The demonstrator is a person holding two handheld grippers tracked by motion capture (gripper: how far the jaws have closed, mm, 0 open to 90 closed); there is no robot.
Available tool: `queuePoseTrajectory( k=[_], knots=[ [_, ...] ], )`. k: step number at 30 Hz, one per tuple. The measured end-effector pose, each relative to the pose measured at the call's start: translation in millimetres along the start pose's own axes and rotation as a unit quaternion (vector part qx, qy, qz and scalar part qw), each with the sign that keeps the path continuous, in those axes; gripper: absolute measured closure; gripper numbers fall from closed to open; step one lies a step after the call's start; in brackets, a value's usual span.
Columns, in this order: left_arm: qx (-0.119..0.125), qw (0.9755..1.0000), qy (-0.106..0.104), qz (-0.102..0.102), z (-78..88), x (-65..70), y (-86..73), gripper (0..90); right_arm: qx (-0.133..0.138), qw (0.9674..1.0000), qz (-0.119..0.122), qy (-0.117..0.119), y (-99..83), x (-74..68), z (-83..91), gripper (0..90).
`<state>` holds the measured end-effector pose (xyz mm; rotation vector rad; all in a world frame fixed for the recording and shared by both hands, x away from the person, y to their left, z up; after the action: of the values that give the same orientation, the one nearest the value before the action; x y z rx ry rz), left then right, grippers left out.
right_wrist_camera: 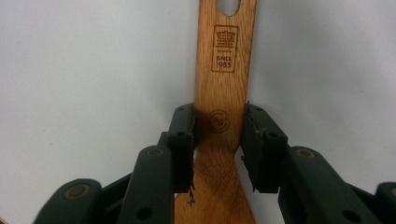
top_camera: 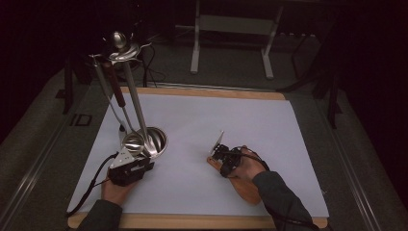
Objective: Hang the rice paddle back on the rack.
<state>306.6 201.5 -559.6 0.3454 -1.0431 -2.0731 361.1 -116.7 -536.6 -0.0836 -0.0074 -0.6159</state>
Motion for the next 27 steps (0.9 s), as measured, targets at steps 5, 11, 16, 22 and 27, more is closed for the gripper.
queuePoseTrajectory(
  k=[5, 11, 16, 22, 27],
  knots=[
    [0.001, 1.0000, 0.001, 0.000, 0.2, 0.1, 0.0, 71.0, 0.028, 0.9996, -0.004, 0.006, 5.1, 1.2, 3.1, 66.4],
    [0.002, 1.0000, 0.000, 0.000, 0.5, 0.0, -0.1, 70.8, 0.069, 0.9975, -0.012, 0.012, 12.7, 1.3, 12.4, 66.4],
    [0.003, 1.0000, 0.000, 0.002, 0.5, -0.3, -0.1, 71.1, 0.106, 0.9941, -0.019, 0.016, 17.9, 2.5, 23.4, 66.4],
    [0.003, 1.0000, 0.000, 0.001, 0.6, -0.3, -0.1, 71.1, 0.152, 0.9880, -0.009, 0.026, 21.0, 3.1, 36.2, 66.4],
    [0.003, 1.0000, 0.000, 0.003, 0.6, -0.2, -0.1, 71.0, 0.183, 0.9825, -0.002, 0.037, 22.8, 3.7, 43.8, 66.4]
  ],
)
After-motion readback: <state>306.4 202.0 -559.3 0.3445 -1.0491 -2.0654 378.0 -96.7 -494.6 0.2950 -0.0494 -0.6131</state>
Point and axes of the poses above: each handheld gripper's, and its own axes: z roughly backward along the jaws, y roughly out of its top, x roughly to its right, the point moved 4 cm from there along -z, roughly forward along the jaws, and after that the axes turned 8 degrees about -x, right-handed, at the moved point
